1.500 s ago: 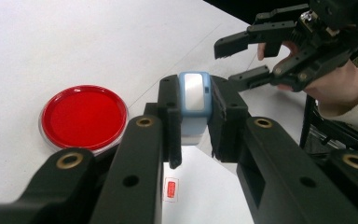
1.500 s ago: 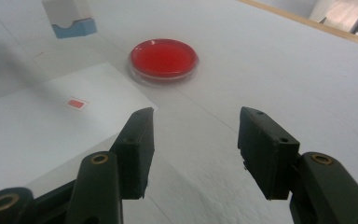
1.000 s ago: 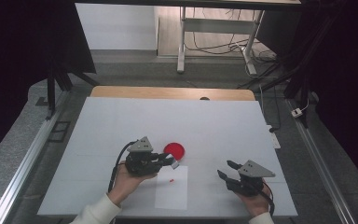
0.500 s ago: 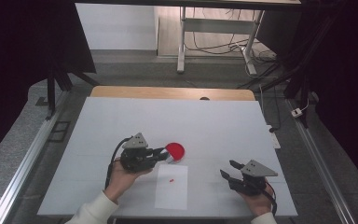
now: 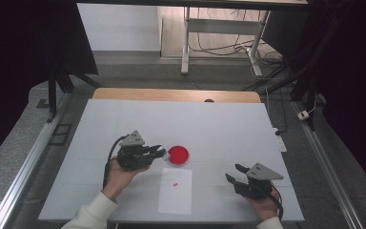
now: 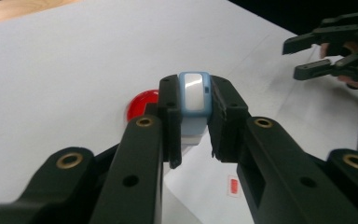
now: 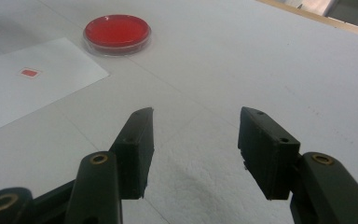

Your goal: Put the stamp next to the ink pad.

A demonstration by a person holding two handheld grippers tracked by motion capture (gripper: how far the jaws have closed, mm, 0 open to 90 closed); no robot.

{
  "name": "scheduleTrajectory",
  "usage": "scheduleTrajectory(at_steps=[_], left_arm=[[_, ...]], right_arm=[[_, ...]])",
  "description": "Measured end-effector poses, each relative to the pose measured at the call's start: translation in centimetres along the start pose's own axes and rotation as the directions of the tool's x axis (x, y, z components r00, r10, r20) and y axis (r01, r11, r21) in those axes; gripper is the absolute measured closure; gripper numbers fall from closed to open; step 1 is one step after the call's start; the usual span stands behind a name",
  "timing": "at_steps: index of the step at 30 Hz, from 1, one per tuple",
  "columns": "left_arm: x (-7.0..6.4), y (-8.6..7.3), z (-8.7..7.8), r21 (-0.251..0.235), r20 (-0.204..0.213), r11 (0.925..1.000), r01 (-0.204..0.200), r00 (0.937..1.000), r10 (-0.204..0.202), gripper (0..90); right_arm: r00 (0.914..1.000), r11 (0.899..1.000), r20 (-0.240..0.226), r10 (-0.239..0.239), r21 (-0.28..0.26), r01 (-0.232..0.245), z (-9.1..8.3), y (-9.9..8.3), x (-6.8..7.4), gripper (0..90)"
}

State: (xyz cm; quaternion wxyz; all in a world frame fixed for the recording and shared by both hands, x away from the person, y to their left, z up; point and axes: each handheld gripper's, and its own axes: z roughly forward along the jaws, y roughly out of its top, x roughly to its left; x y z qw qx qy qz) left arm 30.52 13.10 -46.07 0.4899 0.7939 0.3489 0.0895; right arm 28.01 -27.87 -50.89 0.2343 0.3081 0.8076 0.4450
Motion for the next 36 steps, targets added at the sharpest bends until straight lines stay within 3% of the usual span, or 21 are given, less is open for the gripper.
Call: scheduleTrajectory(at_steps=[12,20,26,36], left_arm=[[2.0,-0.5,1.3,0.057,-0.102,0.9984,0.001,0.9947,0.005,75.6],[2.8,-0.9,2.9,0.141,-0.158,0.9899,-0.013,0.9868,0.036,75.5],[3.1,-1.1,3.5,0.168,-0.183,0.9856,-0.014,0.982,0.045,75.5],[3.5,-1.5,4.5,0.217,-0.193,0.9761,-0.013,0.9796,0.056,75.3]], right_arm=[[1.0,1.0,0.005,-0.001,0.016,0.001,0.1,0.0,0.1,44.7],[0.9999,1.0,0.008,-0.008,0.021,0.008,0.2,-0.1,0.1,44.5],[0.9999,1.0,0.008,-0.008,0.023,0.008,0.1,-0.1,0.1,44.5],[0.9998,1.0,0.019,-0.007,0.021,0.007,0.0,-0.2,0.0,44.3]])
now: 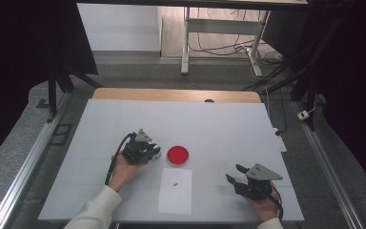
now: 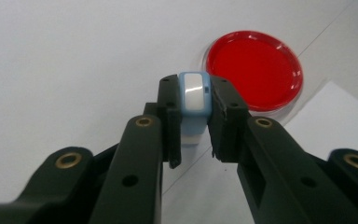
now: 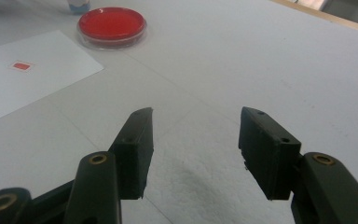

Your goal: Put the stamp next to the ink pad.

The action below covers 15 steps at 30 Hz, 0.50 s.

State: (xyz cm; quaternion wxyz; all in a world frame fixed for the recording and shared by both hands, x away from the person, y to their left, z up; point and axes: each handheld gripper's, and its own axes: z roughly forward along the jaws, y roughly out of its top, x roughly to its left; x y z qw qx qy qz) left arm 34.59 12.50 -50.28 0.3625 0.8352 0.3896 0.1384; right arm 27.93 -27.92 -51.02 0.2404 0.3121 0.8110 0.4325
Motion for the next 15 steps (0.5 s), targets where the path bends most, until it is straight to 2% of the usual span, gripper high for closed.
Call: scheduleTrajectory(at_steps=[9,11,15], left_arm=[[-0.16,-0.07,0.28,0.004,0.004,1.0,-0.003,1.0,0.003,73.2],[-0.15,-0.05,0.19,-0.003,0.004,1.0,0.001,1.0,-0.001,68.1],[-0.09,0.02,-0.28,-0.026,-0.002,0.9994,0.024,0.9997,-0.024,49.2]], right_arm=[[0.9998,1.0,0.017,0.008,-0.003,-0.008,-0.26,-0.04,-0.18,44.1],[0.9998,1.0,0.016,0.008,-0.004,-0.008,-0.27,-0.04,-0.18,44.1],[0.9998,1.0,0.02,0.007,-0.001,-0.007,-0.29,-0.03,-0.18,44.1]])
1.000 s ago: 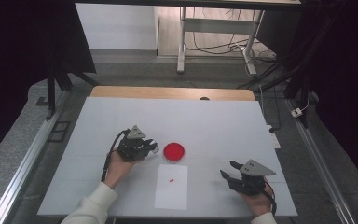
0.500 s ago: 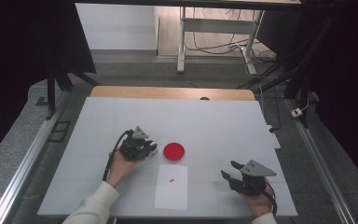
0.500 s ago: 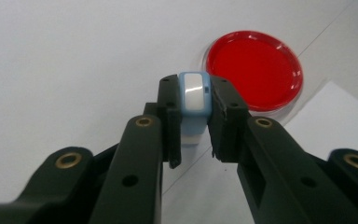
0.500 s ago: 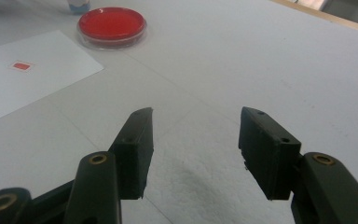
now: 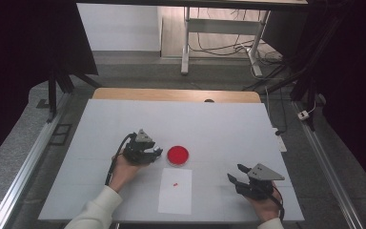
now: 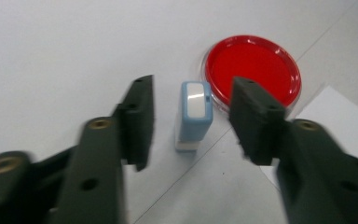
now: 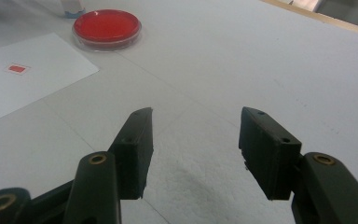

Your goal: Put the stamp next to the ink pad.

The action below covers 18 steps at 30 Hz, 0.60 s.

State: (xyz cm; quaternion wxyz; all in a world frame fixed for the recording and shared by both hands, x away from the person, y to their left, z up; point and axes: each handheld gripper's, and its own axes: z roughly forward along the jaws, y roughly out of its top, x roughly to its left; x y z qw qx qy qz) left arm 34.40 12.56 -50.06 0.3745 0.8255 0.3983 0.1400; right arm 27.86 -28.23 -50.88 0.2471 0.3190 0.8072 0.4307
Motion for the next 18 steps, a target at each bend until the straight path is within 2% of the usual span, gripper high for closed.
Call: scheduleTrajectory(at_steps=[2,5,8,14,18], left_arm=[[0.0,0.0,-0.4,-0.01,-0.002,0.9999,0.012,0.9999,-0.012,39.5],[0.0,-0.1,-1.2,-0.037,0.009,0.999,0.024,0.9997,-0.024,31.8],[-0.1,-0.5,-2.2,-0.073,0.035,0.9969,0.031,0.999,-0.028,31.0],[-0.4,-1.4,-3.9,-0.127,0.082,0.9917,0.022,0.9965,-0.011,29.7],[-0.9,-2.3,-5.2,-0.148,0.093,0.9889,-0.001,0.9956,0.015,29.7]], right_arm=[[1.0,1.0,0.0,0.0,0.001,0.0,0.0,0.0,0.0,44.0],[1.0,1.0,-0.008,0.005,-0.001,-0.005,0.1,-0.1,-0.1,44.0],[0.9999,1.0,-0.015,0.005,-0.004,-0.005,0.1,-0.1,-0.1,43.8],[0.9993,1.0,-0.038,-0.001,-0.013,0.001,0.0,0.0,-0.2,43.7],[0.9982,1.0,-0.059,-0.011,-0.019,0.01,0.0,-0.1,-0.3,43.5]])
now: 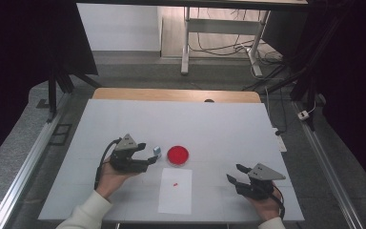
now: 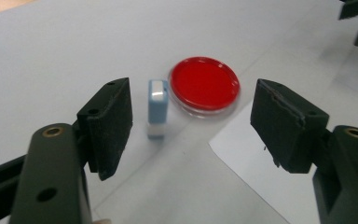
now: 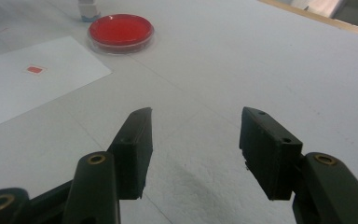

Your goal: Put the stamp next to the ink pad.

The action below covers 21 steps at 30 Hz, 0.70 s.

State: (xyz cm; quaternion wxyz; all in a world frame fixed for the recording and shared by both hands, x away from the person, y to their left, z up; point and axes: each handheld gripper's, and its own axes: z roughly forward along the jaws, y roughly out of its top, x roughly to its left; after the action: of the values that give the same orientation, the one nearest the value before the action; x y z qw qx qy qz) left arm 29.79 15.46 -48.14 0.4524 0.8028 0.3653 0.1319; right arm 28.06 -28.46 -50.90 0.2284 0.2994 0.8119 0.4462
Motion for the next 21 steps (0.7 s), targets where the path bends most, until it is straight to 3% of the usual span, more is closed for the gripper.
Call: scheduleTrajectory(at_steps=[9,21], left_arm=[[-0.4,-2.4,-2.6,-0.017,-0.003,0.9992,0.037,0.9993,-0.037,30.3],[-1.1,-6.8,-4.7,-0.007,-0.023,0.9989,0.045,0.9987,-0.045,32.2]], right_arm=[[0.9995,1.0,-0.029,-0.013,-0.006,0.013,0.1,0.0,-0.3,43.0],[0.9989,1.0,-0.043,-0.019,-0.02,0.018,0.0,-0.4,-0.8,42.9]])
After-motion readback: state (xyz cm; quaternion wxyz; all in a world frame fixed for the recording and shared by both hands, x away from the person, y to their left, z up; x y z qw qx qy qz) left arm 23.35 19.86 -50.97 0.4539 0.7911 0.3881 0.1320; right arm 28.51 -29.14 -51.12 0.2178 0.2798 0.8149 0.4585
